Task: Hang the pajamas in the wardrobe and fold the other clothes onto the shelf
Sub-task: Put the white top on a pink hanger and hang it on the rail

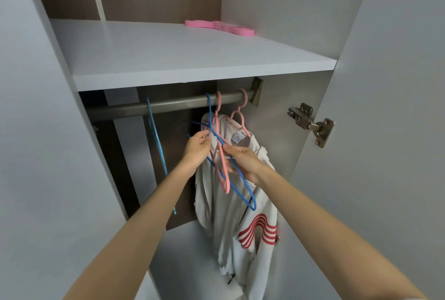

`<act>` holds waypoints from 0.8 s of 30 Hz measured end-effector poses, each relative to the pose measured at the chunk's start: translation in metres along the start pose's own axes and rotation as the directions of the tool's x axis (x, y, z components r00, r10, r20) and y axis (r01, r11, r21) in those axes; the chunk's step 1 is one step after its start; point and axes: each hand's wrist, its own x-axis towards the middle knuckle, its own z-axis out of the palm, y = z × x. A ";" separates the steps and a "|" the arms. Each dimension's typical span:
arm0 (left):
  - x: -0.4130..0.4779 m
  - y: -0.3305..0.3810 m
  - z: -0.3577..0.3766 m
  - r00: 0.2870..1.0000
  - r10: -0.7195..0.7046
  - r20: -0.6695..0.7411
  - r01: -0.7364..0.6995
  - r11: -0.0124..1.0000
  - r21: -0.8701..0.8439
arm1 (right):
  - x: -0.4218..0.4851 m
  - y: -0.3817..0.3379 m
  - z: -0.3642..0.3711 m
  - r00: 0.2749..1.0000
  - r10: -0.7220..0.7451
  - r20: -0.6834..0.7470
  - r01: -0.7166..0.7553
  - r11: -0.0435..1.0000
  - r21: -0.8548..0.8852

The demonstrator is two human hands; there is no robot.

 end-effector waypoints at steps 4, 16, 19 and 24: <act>0.006 0.005 0.004 0.997 -0.060 -0.039 0.056 0.995 -0.083 | -0.002 -0.003 -0.003 0.992 0.104 0.075 -0.112 0.987 0.111; 0.033 0.011 0.006 0.973 -0.209 -0.100 0.195 0.972 -0.132 | 0.006 0.001 0.001 0.950 0.261 0.174 -0.255 0.965 -0.054; 0.035 0.009 0.005 0.982 -0.164 -0.098 0.160 0.986 -0.052 | 0.009 0.004 0.004 0.962 0.246 0.118 -0.241 0.969 -0.051; 0.039 0.005 0.003 0.984 -0.132 -0.119 0.130 0.991 -0.030 | 0.012 0.009 0.008 0.986 -0.015 -0.165 -0.022 0.975 -0.220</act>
